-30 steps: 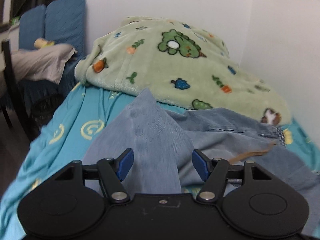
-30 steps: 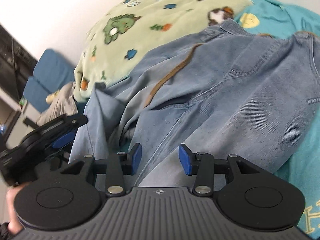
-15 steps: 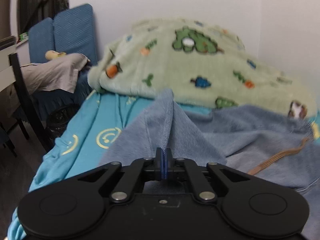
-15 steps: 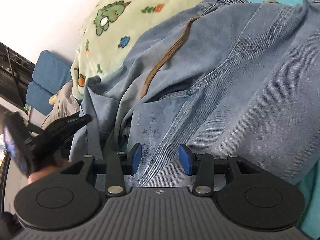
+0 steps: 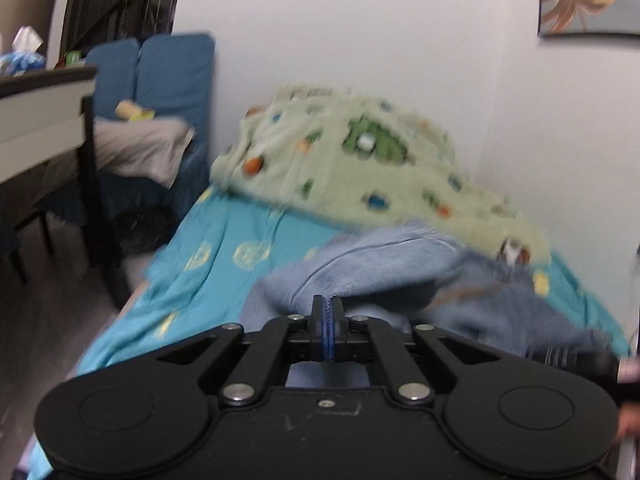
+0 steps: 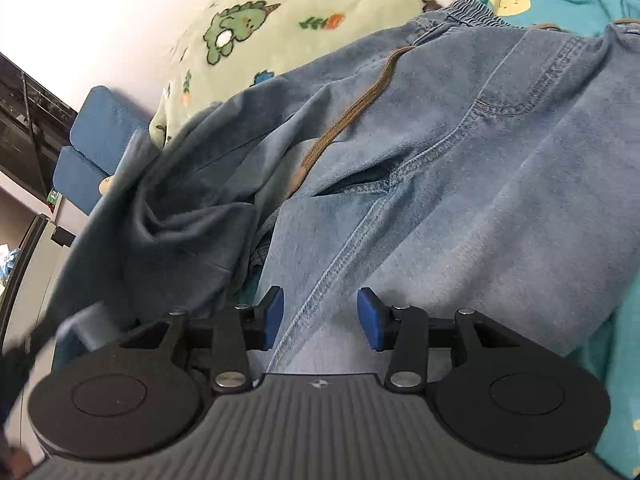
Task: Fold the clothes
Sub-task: 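Lay the pant leg flat with the left tool and open it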
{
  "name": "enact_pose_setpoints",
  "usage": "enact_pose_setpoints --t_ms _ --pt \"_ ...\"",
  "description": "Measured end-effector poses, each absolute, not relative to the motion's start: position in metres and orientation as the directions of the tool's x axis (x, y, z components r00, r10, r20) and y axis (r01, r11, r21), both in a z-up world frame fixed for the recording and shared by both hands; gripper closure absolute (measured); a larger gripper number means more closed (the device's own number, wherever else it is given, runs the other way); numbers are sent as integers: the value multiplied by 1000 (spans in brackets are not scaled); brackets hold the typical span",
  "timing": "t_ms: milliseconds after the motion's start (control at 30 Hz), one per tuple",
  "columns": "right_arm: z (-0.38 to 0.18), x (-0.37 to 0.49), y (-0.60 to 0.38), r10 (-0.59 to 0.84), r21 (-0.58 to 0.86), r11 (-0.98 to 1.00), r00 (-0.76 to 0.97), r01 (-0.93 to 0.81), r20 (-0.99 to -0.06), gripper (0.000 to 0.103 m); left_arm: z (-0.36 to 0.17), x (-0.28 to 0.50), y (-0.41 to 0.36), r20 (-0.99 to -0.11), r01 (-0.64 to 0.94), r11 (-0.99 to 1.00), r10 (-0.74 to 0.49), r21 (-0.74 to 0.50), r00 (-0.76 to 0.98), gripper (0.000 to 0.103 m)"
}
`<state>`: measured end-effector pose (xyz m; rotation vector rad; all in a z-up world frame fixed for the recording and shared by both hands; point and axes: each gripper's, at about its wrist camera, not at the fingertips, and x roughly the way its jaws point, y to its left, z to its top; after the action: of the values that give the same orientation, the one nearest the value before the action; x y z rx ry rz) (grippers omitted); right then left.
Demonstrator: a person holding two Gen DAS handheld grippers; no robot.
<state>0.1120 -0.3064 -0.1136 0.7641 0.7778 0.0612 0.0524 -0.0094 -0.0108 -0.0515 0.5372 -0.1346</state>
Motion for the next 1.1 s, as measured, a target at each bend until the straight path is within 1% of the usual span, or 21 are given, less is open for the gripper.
enact_pose_setpoints --t_ms 100,167,200,300,400,467,500,533,567,633,667,733,800,967,1033,1100 --pt "-112 109 -305 307 631 741 719 231 -624 58 -39 49 -1 -589 73 997 -72 -22 805 102" --pt "-113 110 -302 300 614 755 711 230 -636 58 -58 60 7 -663 42 999 -51 -30 747 102" --pt "-113 110 -300 297 605 762 707 229 -642 58 -63 65 9 -684 27 999 -48 -41 728 102" --pt "-116 110 -295 278 569 789 690 233 -668 58 -68 72 11 -697 1 998 -47 -66 715 101" --pt "-118 109 -295 270 553 799 680 236 -682 58 -63 67 11 -684 14 997 -62 -75 727 98" --pt "-117 108 -296 266 551 799 681 240 -682 58 -59 62 8 -667 29 998 -64 -63 742 91" --pt "-117 107 -296 265 552 798 682 241 -682 58 -56 59 7 -657 35 998 -63 -56 751 85" --pt "-116 107 -296 265 552 798 682 241 -681 58 -53 56 5 -644 39 998 -59 -45 762 75" --pt "-115 106 -295 267 553 798 683 238 -680 58 -50 53 2 -627 42 999 -52 -31 778 70" --pt "-114 105 -294 275 557 798 685 229 -675 58 -44 48 -5 -574 68 998 -60 -8 817 49" --pt "-114 105 -294 275 558 798 687 227 -673 58 -41 46 -10 -547 92 996 -73 8 834 47" --pt "-112 106 -293 274 557 799 690 224 -670 58 -40 51 -26 -524 132 989 -75 72 848 44" --pt "-111 107 -292 274 561 798 694 223 -666 58 -43 60 -42 -520 159 977 -62 144 852 44" --pt "-111 109 -296 294 597 769 703 229 -648 58 -75 105 -79 -583 189 922 48 339 811 42" --pt "-112 111 -299 293 604 763 709 231 -642 57 -89 117 -88 -584 206 888 84 412 807 42" --pt "-116 116 -301 276 589 769 701 250 -658 56 -100 126 -95 -570 211 853 118 477 813 41"
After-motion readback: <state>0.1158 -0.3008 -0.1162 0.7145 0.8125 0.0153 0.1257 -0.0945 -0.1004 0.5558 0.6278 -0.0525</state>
